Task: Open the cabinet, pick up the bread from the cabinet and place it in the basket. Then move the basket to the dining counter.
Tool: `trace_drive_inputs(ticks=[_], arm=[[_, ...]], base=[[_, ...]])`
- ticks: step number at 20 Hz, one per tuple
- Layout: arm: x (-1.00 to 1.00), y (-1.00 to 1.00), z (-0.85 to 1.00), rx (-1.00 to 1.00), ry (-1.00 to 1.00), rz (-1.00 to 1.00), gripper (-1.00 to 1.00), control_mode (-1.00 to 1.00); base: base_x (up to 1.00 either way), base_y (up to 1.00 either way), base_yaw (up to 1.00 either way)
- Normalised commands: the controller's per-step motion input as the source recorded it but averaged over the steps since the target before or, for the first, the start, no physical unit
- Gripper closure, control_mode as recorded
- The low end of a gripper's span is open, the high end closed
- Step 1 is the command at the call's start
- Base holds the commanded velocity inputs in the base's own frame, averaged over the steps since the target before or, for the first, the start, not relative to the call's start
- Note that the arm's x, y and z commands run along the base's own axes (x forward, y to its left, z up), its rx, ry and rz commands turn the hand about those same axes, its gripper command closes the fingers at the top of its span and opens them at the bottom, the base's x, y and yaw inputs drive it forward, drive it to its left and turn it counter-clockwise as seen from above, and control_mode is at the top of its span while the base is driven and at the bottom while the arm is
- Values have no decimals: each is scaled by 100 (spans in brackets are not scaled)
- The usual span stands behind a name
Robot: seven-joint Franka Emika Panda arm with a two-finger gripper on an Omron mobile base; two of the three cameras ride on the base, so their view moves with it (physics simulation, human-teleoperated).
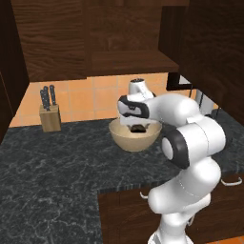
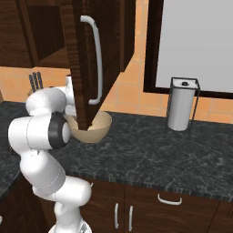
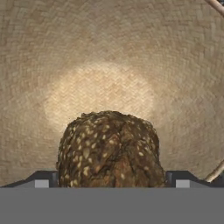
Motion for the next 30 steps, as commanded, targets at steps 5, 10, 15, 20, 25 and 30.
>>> trace_drive_inputs(ticks=[5,10,15,20,25,30], arm=[[30,0,-25,0,0,1,100,-100],[4,0,-36,0,0,0,100,-100],[0,0,-18,0,0,2,100,-100],[0,0,-1,0,0,3,-100,-100],[0,0,0,0,0,2,-100,-100],[0,0,0,0,-2,2,-100,-100]], base=[[0,0,0],[0,0,0],[0,0,0],[0,0,0],[0,0,0],[0,0,0]])
